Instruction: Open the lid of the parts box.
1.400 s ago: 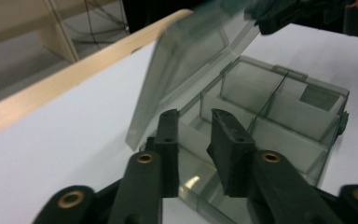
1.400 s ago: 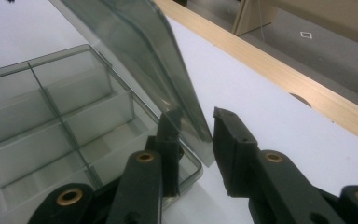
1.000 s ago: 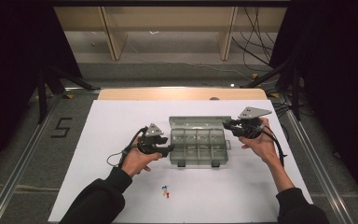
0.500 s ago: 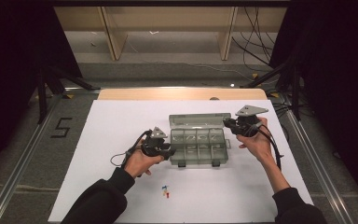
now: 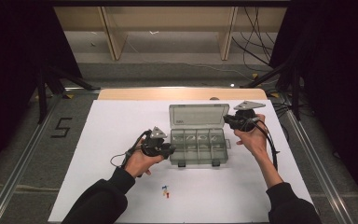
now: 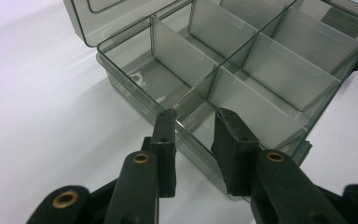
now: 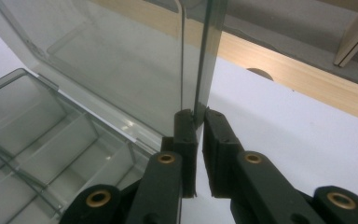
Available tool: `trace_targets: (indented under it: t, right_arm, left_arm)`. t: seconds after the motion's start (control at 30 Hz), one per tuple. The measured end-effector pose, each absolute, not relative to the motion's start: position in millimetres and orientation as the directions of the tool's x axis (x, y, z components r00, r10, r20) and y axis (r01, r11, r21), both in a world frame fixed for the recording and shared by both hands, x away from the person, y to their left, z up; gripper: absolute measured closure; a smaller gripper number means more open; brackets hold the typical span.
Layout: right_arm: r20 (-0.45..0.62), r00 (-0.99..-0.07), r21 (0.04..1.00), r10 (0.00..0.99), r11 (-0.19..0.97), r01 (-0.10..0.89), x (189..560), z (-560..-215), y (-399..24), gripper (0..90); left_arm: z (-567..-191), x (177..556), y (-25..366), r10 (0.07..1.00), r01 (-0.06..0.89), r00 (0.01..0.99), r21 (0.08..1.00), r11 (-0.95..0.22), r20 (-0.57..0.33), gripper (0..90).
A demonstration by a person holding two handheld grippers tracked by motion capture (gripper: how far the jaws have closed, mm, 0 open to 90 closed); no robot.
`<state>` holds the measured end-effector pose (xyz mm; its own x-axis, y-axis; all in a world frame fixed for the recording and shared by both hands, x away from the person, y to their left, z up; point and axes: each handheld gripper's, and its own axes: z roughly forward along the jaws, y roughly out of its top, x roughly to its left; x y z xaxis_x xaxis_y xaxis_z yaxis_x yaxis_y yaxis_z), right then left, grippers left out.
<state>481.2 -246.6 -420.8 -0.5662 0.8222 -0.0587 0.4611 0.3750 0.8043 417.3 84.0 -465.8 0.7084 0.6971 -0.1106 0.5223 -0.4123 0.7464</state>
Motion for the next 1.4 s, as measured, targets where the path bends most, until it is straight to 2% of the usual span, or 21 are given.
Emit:
trace_targets:
  t: [0.23,0.4,0.43,0.57,0.6,0.63,0.73,0.8,1.13,1.4]
  right_arm:
    - [-0.024,-0.539,0.804,0.842,0.337,0.491,490.5,-421.7,-244.6,84.8]
    - [-0.036,-0.527,0.797,0.849,0.343,0.498,499.3,-423.5,-242.9,84.8]
    - [-0.010,-0.508,0.788,0.861,0.319,0.527,500.0,-423.2,-240.4,84.8]
    - [-0.010,-0.514,0.791,0.858,0.322,0.521,504.3,-424.0,-241.5,84.8]
    - [0.017,-0.495,0.774,0.869,0.302,0.556,502.8,-422.7,-239.8,84.7]
    - [-0.016,-0.508,0.787,0.861,0.324,0.525,505.9,-424.0,-240.7,84.7]
    - [-0.003,-0.499,0.783,0.867,0.313,0.538,508.2,-424.5,-240.1,84.7]
    - [0.033,-0.465,0.767,0.885,0.275,0.579,507.7,-424.2,-237.1,84.6]
    - [0.028,-0.477,0.730,0.878,0.308,0.610,518.2,-421.7,-235.7,83.8]
    - [0.065,-0.459,0.723,0.886,0.275,0.634,522.4,-423.7,-235.5,83.3]
  left_arm:
    - [-465.4,415.6,82.5,0.706,0.523,0.701,0.743,-0.417,-0.098,70.1]
    - [-465.9,415.2,81.9,0.712,0.530,0.694,0.744,-0.407,-0.105,70.1]
    - [-465.8,415.3,82.1,0.709,0.527,0.697,0.744,-0.411,-0.101,70.1]
    - [-465.9,415.2,81.9,0.711,0.527,0.696,0.745,-0.410,-0.102,70.1]
    - [-466.1,415.2,81.9,0.711,0.526,0.696,0.746,-0.409,-0.101,70.1]
    - [-466.1,415.1,82.1,0.710,0.526,0.697,0.746,-0.409,-0.102,70.1]
    - [-465.9,414.8,82.1,0.712,0.525,0.695,0.746,-0.409,-0.099,70.1]
    - [-466.1,414.7,82.2,0.708,0.516,0.700,0.750,-0.415,-0.090,70.0]
    - [-466.6,415.0,83.3,0.702,0.515,0.705,0.752,-0.411,-0.098,69.9]
    - [-467.1,414.4,83.3,0.708,0.518,0.699,0.757,-0.399,-0.105,69.8]
